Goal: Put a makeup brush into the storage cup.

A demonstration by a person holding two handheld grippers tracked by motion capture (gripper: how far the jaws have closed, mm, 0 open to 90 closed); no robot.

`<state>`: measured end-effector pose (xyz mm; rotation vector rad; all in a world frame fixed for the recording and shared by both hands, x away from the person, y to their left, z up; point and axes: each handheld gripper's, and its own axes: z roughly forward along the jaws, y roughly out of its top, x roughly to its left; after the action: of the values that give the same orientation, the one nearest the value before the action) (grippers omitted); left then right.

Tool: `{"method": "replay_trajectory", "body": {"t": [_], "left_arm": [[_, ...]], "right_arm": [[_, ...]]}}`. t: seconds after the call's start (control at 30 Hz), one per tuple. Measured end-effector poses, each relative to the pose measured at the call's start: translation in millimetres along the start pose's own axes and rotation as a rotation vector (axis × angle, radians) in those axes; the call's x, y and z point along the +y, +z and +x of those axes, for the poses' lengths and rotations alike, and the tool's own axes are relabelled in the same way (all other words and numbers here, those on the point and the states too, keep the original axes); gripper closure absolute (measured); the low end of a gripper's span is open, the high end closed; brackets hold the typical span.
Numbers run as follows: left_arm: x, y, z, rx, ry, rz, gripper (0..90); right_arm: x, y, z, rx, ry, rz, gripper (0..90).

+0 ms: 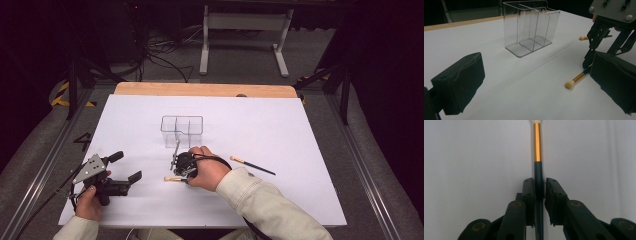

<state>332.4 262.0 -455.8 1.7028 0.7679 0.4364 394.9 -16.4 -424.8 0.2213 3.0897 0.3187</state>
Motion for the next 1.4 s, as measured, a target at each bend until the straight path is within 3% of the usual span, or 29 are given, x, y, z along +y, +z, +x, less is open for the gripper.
{"method": "replay_trajectory", "body": {"t": [0.37,0.67,1.4], "left_arm": [[0.0,-0.6,0.2,0.001,0.0,-0.001,0.2],[-0.1,-1.1,0.8,0.005,-0.004,0.0,0.2],[-1.0,-2.4,2.6,0.021,-0.018,-0.015,0.2]], "right_arm": [[4.8,0.4,4.4,-0.016,0.002,0.034,83.2],[2.5,-3.5,3.0,-0.02,0.017,0.01,83.2],[-10.6,-52.2,2.6,-0.069,0.057,-0.218,83.3]]}}
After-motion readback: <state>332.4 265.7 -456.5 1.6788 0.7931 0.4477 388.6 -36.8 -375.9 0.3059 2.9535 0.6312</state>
